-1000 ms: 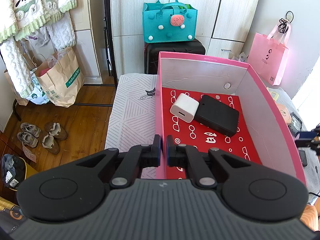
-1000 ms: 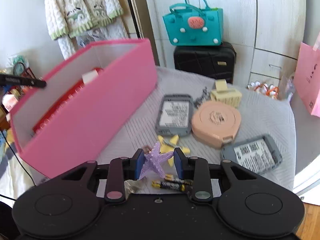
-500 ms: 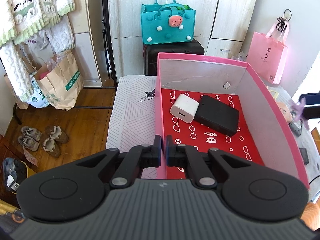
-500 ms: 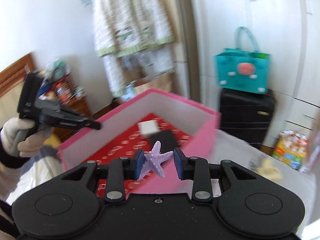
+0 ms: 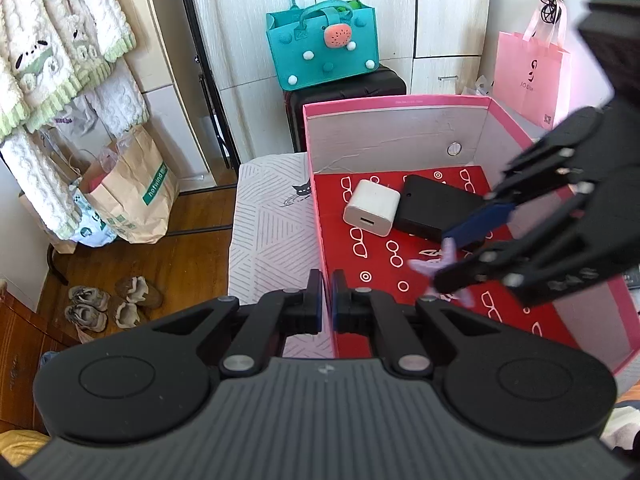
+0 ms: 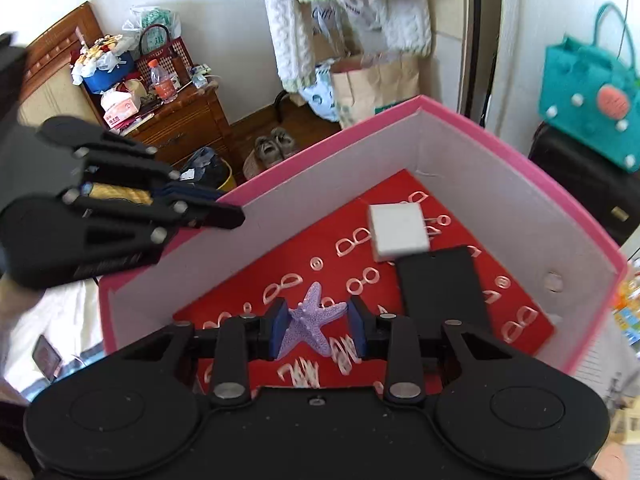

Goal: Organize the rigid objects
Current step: 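Lower the purple starfish into the pink box and open the right gripper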

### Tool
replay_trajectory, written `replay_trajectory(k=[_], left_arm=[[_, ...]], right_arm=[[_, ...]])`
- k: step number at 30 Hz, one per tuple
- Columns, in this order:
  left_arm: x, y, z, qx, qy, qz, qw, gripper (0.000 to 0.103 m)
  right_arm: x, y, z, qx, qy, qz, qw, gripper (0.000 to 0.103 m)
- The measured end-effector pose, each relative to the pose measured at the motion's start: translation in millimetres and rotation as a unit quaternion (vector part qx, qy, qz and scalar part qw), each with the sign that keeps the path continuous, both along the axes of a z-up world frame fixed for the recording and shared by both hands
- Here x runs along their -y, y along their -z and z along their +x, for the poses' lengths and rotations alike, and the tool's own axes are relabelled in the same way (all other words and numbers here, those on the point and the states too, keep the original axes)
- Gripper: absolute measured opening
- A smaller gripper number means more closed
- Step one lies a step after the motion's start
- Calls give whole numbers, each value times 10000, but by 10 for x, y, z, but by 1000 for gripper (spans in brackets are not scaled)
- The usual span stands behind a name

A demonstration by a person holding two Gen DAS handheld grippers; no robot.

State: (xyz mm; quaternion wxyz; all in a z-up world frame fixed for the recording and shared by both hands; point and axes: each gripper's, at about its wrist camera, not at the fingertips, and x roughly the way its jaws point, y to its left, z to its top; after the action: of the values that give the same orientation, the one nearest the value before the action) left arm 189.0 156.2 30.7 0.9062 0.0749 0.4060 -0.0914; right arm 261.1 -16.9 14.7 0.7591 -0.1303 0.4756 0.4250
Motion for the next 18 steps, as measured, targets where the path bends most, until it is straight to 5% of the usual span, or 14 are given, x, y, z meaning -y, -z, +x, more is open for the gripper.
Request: replay_trajectory(k=[18], left_arm=[[84, 5, -17, 66, 102, 268, 9996, 3]], right_arm=[[-128, 255, 472, -308, 369, -375, 9981, 38]])
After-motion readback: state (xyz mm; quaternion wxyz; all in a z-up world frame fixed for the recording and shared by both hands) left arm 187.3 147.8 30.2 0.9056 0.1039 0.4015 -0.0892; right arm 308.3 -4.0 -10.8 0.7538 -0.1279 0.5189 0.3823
